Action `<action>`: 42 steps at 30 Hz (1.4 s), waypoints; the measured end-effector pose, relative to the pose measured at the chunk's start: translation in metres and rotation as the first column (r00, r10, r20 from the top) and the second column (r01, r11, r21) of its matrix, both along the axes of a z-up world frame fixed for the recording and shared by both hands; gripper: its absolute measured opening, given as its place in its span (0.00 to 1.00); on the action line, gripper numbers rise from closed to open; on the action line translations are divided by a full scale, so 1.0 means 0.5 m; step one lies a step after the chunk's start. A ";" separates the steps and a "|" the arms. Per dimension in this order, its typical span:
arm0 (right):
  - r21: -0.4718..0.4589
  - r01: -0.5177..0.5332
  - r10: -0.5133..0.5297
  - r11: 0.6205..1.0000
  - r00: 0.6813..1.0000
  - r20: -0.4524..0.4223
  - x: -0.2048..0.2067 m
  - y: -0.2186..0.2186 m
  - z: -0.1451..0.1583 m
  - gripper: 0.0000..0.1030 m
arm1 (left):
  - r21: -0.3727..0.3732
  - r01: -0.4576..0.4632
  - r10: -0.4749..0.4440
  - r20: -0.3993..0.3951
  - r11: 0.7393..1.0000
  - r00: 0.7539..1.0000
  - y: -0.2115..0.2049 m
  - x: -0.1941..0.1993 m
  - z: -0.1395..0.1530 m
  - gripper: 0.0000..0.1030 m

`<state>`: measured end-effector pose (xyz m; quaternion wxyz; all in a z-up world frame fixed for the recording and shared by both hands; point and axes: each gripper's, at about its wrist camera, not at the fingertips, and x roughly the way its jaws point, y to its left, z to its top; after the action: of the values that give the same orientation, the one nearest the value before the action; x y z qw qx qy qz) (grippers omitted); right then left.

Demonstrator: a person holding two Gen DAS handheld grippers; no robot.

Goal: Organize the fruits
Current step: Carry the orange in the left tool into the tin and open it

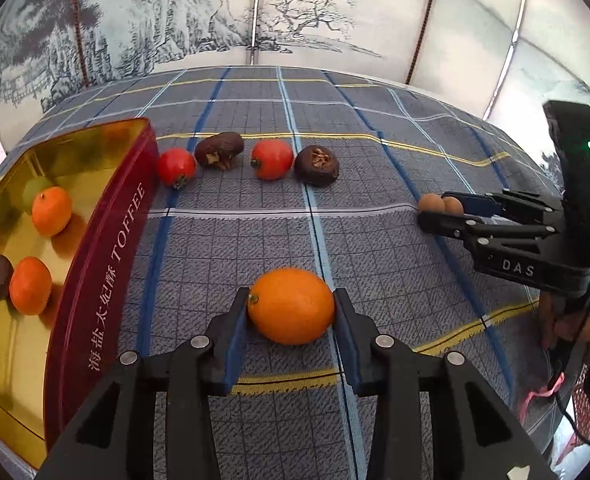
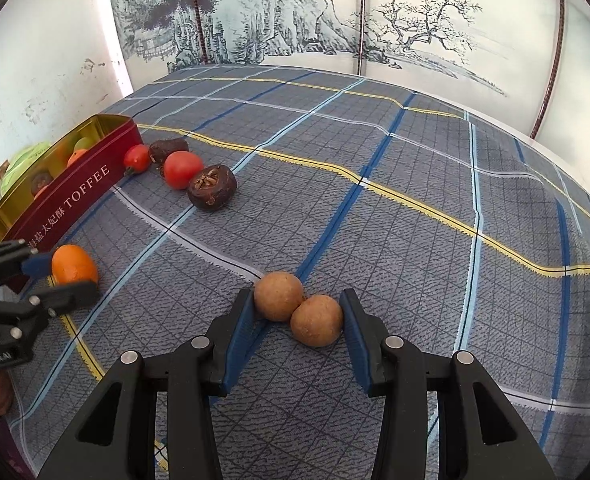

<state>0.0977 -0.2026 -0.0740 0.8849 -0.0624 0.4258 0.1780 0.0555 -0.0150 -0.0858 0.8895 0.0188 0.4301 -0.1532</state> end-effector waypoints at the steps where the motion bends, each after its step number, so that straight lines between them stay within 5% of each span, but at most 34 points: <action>1: 0.000 0.000 0.000 1.000 1.000 0.000 0.000 0.000 0.000 0.44 | 0.011 0.001 -0.001 0.005 1.000 1.000 -0.003 -0.002 -0.001 0.34; 8: 0.000 0.000 0.000 1.000 1.000 0.000 0.001 -0.001 0.001 0.44 | 0.092 -0.025 0.015 0.106 0.995 0.994 -0.025 -0.038 0.036 0.33; 20: -0.018 0.000 0.000 1.000 1.000 0.005 0.000 0.001 0.001 0.44 | 0.062 -0.130 0.120 0.147 0.990 0.982 0.031 -0.069 0.115 0.33; 42: -0.030 0.000 0.000 1.000 1.000 0.009 -0.002 0.006 0.000 0.44 | 0.130 -0.370 0.341 0.202 0.920 0.918 0.245 -0.055 0.097 0.34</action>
<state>0.0968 -0.1998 -0.0740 0.8858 -0.0763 0.4246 0.1712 0.0280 0.1073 -0.0375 0.9321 0.0275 0.3576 0.0499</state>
